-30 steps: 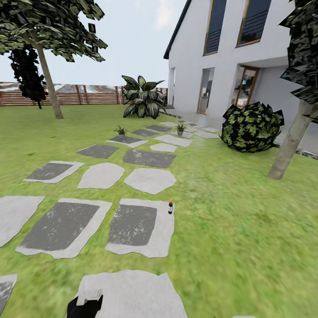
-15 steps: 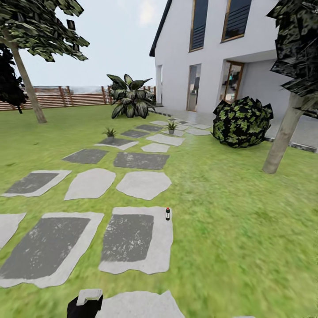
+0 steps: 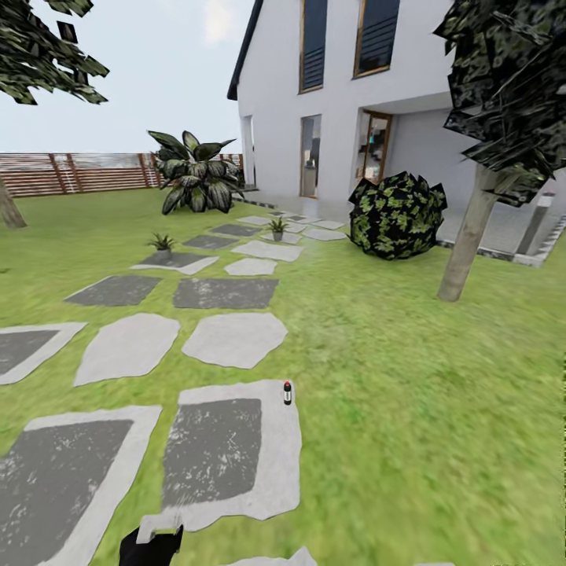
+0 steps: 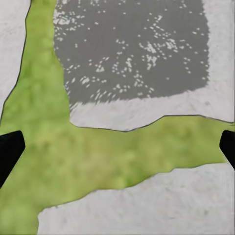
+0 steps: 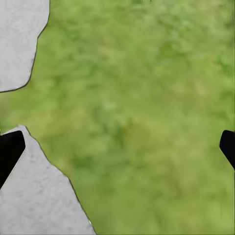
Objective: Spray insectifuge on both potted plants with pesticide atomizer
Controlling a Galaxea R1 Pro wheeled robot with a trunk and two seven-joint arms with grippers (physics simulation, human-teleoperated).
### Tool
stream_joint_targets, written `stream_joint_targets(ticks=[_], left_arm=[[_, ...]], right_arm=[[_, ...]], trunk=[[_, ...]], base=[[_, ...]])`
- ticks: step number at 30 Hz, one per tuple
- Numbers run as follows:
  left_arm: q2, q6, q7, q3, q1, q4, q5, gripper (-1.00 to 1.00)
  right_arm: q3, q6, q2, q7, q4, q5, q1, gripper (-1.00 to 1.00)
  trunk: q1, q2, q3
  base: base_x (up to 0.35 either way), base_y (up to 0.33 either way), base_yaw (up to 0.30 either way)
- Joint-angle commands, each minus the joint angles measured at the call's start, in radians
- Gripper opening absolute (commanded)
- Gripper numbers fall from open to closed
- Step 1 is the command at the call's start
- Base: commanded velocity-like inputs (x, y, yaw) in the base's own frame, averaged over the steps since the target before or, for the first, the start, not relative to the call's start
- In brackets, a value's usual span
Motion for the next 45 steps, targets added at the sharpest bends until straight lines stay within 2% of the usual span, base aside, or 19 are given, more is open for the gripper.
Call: stream_joint_targets(ticks=[1, 19, 37, 45], left_arm=[[0.0, -0.003, 0.0, 0.002, 0.0, 0.001, 0.001, 1.0], [0.0, -0.003, 0.0, 0.002, 0.0, 0.001, 0.002, 1.0], [0.0, -0.003, 0.0, 0.001, 0.0, 0.001, 0.002, 1.0], [0.0, -0.003, 0.0, 0.001, 0.0, 0.001, 0.001, 1.0]], right_arm=[[0.0, -0.003, 0.0, 0.0, 0.0, 0.0, -0.001, 1.0], [-0.001, -0.002, 0.0, 0.0, 0.0, 0.0, -0.001, 1.0], [-0.001, -0.001, 0.0, 0.0, 0.0, -0.001, -0.001, 1.0], [0.0, -0.001, 0.0, 0.0, 0.0, -0.001, -0.001, 1.0]], trunk=[[0.0, 0.0, -0.001], [0.0, 0.0, -0.001], [0.0, 0.0, -0.001], [0.0, 0.0, -0.001]], base=[[0.21, 0.274, -0.263], [0.183, 0.287, -0.263], [0.11, 0.313, -0.263], [0.058, 0.144, -0.263]])
